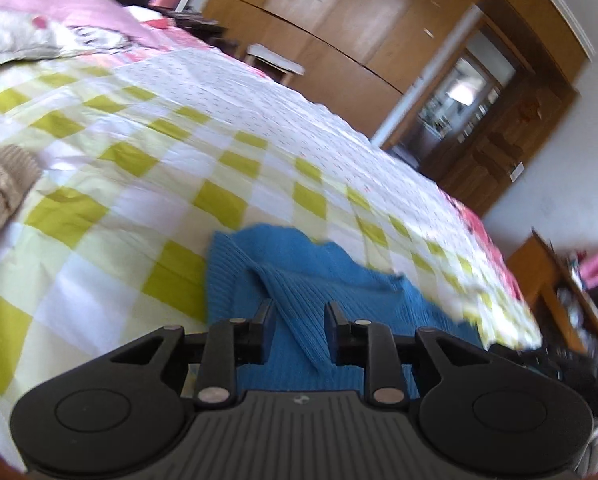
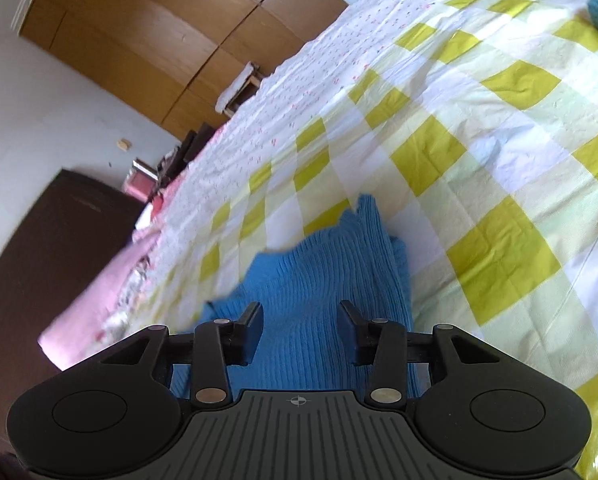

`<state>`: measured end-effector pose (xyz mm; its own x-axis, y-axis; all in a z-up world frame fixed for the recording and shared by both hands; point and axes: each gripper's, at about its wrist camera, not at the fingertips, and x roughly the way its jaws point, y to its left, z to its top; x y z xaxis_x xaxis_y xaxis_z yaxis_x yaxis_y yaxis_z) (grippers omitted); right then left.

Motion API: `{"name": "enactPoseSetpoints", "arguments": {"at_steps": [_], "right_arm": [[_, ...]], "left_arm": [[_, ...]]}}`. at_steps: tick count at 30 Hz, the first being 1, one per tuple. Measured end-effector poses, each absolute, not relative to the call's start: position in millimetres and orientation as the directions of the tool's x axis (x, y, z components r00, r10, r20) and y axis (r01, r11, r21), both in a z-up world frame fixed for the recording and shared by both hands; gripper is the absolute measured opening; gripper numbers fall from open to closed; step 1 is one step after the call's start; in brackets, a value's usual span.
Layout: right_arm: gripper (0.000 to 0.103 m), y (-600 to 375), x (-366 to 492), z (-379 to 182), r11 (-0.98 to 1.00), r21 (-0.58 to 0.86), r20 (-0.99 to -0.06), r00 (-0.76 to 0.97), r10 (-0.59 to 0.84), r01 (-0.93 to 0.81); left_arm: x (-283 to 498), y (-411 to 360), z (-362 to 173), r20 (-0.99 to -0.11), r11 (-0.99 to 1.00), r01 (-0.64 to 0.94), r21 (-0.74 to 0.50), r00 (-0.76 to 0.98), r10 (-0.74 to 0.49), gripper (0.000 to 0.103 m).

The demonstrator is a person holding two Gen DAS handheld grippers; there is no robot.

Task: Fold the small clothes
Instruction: 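Release the hem and press the folded sweater flat with both tools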

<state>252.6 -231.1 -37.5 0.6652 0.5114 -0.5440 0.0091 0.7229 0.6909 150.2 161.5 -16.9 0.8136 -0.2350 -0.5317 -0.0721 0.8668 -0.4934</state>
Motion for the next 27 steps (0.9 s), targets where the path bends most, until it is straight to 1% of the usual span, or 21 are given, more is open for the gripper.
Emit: {"name": "enactPoseSetpoints", "arguments": {"at_steps": [4, 9, 12, 14, 17, 21, 24, 26, 27], "right_arm": [[0.041, -218.2, 235.3, -42.9, 0.774, 0.633, -0.575, 0.657, 0.487, -0.020], [0.039, -212.1, 221.8, -42.6, 0.825, 0.563, -0.602, 0.654, 0.457, -0.057], [0.039, -213.2, 223.0, -43.1, 0.824, 0.564, -0.604, 0.652, 0.459, -0.058], [0.039, -213.8, 225.3, -45.0, 0.819, 0.572, -0.606, 0.648, 0.462, -0.049], [0.039, -213.3, 225.5, -44.9, 0.821, 0.569, -0.607, 0.646, 0.462, -0.053], [0.039, -213.6, 225.3, -45.0, 0.821, 0.568, -0.609, 0.644, 0.464, -0.055], [0.039, -214.3, 225.3, -42.4, 0.818, 0.573, -0.607, 0.646, 0.463, -0.048], [0.040, -212.7, 224.1, -39.0, 0.822, 0.567, -0.603, 0.650, 0.462, -0.058], [0.040, -211.1, 223.7, -37.4, 0.828, 0.557, -0.605, 0.651, 0.459, -0.066]], "left_arm": [[145.4, 131.1, -17.5, -0.540, 0.907, 0.023, -0.421, 0.797, -0.271, 0.032], [155.5, 115.0, -20.9, -0.544, 0.904, 0.072, -0.422, 0.778, -0.316, 0.032], [170.7, 111.5, -22.3, -0.556, 0.907, 0.082, -0.412, 0.766, -0.322, 0.033], [185.3, 116.1, -24.1, -0.568, 0.913, 0.056, -0.405, 0.767, -0.299, 0.033], [207.3, 136.2, -23.7, -0.569, 0.900, -0.015, -0.436, 0.779, -0.263, 0.033], [224.5, 168.7, -18.2, -0.565, 0.887, -0.165, -0.430, 0.816, -0.122, 0.033], [219.3, 193.0, -18.9, -0.572, 0.841, -0.278, -0.464, 0.819, -0.044, 0.033], [203.3, 196.5, -16.8, -0.544, 0.841, -0.253, -0.477, 0.837, -0.057, 0.035], [195.1, 193.9, -15.9, -0.539, 0.855, -0.231, -0.464, 0.840, -0.065, 0.036]]}}
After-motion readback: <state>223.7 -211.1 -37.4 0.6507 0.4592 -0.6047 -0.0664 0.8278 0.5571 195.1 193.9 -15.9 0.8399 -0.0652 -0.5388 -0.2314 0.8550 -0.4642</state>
